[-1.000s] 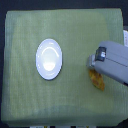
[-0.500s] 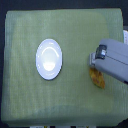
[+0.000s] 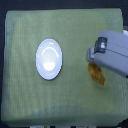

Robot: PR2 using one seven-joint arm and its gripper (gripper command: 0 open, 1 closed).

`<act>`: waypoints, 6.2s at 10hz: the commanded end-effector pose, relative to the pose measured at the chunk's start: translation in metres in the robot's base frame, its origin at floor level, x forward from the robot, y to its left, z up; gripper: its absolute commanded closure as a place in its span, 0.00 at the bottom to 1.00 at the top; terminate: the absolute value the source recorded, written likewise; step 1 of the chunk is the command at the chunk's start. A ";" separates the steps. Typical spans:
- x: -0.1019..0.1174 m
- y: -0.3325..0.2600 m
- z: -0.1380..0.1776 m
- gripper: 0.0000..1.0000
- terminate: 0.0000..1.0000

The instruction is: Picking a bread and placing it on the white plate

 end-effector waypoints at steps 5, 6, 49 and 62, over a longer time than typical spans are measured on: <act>0.062 0.138 0.069 1.00 0.00; 0.072 0.173 0.055 1.00 0.00; 0.073 0.162 0.131 0.00 0.00; 0.035 -0.044 0.146 0.00 0.00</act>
